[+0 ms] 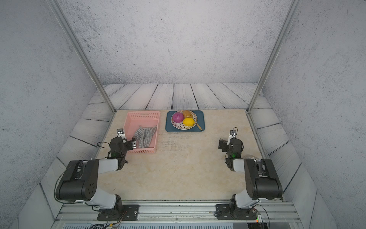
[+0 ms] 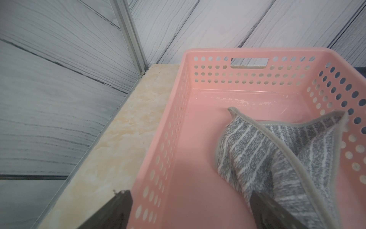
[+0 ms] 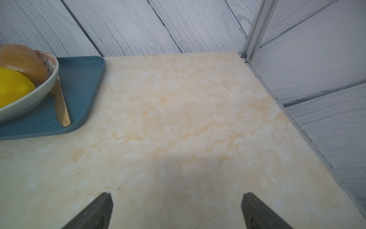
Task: Fold the square dishcloth
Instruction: Pick up the cleaning item from the bin.
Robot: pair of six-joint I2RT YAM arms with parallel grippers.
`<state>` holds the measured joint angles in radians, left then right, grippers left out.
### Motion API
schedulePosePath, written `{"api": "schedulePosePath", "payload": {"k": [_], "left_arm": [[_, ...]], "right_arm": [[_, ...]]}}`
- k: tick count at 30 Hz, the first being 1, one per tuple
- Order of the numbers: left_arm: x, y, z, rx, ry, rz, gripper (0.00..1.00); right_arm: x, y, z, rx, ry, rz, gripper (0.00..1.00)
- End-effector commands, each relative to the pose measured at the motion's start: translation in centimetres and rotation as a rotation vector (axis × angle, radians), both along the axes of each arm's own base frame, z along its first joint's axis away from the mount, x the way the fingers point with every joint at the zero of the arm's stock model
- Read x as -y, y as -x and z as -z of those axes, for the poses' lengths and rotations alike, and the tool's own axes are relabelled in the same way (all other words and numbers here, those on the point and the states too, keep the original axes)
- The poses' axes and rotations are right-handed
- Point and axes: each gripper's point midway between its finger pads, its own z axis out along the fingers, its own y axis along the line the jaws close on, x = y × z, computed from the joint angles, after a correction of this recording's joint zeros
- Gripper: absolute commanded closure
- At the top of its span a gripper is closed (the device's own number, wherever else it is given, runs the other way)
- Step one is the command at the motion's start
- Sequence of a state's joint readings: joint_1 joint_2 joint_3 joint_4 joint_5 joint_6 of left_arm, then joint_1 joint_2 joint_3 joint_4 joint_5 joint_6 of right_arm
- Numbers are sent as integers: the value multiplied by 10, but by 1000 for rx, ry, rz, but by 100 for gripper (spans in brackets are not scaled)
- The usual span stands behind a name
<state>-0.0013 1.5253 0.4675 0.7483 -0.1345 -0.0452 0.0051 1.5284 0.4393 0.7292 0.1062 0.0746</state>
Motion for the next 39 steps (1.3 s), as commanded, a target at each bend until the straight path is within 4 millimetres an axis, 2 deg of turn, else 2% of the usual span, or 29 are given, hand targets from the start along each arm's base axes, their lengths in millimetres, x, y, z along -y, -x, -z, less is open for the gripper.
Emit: {"api": "schedulePosePath", "payload": {"k": [1, 17, 21, 25, 29, 34, 39], "left_arm": [[1, 1, 2, -2, 2, 6, 0], [1, 1, 2, -1, 0, 4, 0], [2, 0, 0, 6, 2, 10, 0], [3, -3, -17, -31, 7, 19, 0], [0, 1, -24, -100, 33, -14, 0], [0, 9, -38, -100, 87, -43, 0], [14, 19, -59, -81, 163, -17, 0]], "right_arm": [[-1, -4, -6, 12, 2, -5, 1], [-1, -3, -6, 15, 2, -5, 1], [4, -5, -17, 13, 1, 27, 1], [15, 1, -26, -14, 1, 95, 1], [21, 9, -38, -30, -15, 142, 1], [28, 21, -57, -43, -45, 203, 1], [36, 30, -71, -57, -101, 294, 1]]}}
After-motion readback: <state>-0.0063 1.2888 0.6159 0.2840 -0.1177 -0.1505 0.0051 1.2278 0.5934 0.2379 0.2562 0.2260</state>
